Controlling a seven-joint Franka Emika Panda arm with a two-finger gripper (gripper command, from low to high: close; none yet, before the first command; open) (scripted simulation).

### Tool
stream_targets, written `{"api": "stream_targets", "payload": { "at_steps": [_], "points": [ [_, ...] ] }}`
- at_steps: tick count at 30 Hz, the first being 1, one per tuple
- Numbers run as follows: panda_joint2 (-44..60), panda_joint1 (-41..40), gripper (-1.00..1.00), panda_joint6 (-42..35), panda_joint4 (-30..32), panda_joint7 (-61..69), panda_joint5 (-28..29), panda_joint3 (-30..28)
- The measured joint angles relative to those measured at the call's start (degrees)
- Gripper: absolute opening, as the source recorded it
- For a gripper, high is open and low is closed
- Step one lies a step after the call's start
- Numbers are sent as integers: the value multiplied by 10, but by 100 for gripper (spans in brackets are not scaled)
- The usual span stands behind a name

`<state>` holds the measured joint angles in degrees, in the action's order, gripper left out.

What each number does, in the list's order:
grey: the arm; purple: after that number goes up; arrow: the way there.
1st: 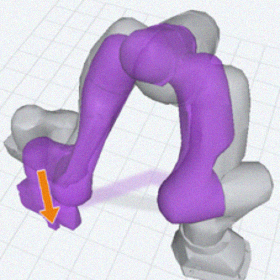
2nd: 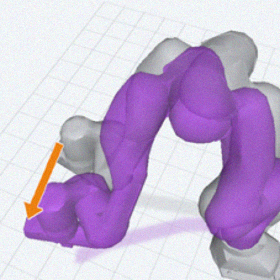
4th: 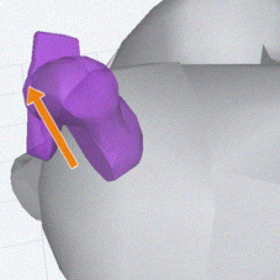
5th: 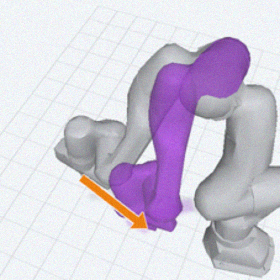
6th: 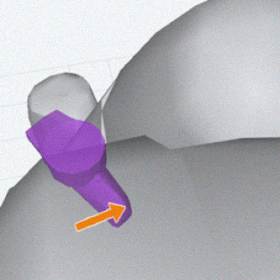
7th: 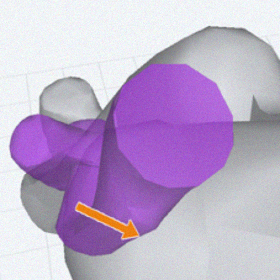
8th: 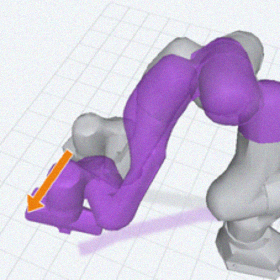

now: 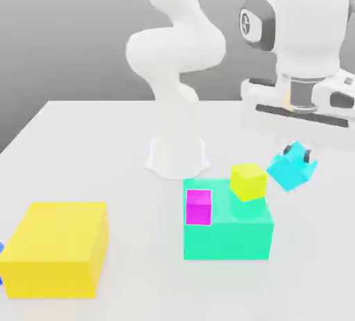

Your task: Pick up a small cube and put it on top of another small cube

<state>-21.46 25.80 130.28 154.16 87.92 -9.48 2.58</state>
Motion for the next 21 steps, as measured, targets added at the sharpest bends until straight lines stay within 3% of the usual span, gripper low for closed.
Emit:
{"api": "stream_targets", "payload": {
  "at_steps": [8, 14, 15, 21],
  "points": [
    [-170, 22, -100, -29, 120, 128, 72, -10],
    [-112, 27, -100, 86, 174, 144, 86, -12],
    [-97, 27, 100, 107, 181, 144, 85, -11],
    [-89, 28, 100, 118, 184, 145, 84, -12]
  ]
}}
